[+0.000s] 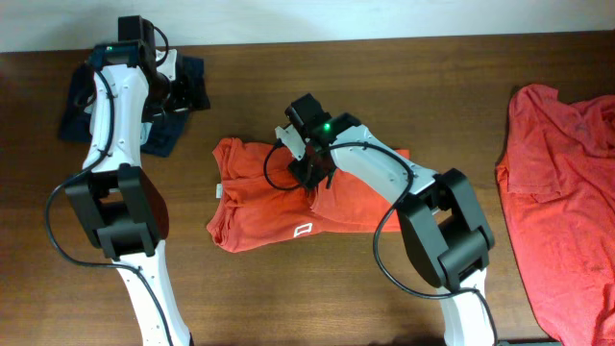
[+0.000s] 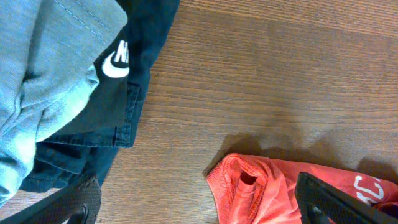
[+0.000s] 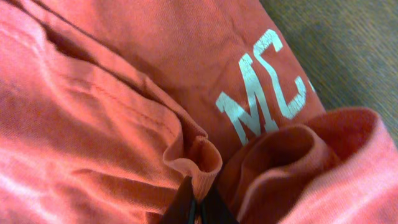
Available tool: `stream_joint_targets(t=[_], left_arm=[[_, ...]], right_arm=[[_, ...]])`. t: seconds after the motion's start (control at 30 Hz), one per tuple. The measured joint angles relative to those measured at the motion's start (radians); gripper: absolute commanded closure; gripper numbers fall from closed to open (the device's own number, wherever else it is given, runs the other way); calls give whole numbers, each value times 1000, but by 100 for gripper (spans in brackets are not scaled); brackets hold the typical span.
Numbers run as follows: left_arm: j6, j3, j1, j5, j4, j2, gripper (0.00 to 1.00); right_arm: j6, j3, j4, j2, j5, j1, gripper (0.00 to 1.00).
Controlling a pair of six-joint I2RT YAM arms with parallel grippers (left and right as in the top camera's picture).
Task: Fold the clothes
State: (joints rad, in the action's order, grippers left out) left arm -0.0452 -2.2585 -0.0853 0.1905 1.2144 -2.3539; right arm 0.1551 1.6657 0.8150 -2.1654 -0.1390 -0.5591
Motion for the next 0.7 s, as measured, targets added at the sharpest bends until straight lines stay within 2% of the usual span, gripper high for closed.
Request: stream_joint_targets(t=[0.23,0.3,0.4,0.43,0.67,0.7], left_arm=[[0,0,0,0,0,0,1],[0,0,0,0,0,0,1],[0,0,0,0,0,0,1],[0,0,0,0,0,0,1],[0,0,0,0,0,0,1],[0,0,0,0,0,0,1]], right_arm=[[-25,2,42,24,4,0,96],[-26,2,49,24,4,0,84],[-29,2,55,24,7,0,74],[-30,2,57,24,8,0,68],[-32,4,44,24,9,0,53],[-29,10,46,24,10,0,48]])
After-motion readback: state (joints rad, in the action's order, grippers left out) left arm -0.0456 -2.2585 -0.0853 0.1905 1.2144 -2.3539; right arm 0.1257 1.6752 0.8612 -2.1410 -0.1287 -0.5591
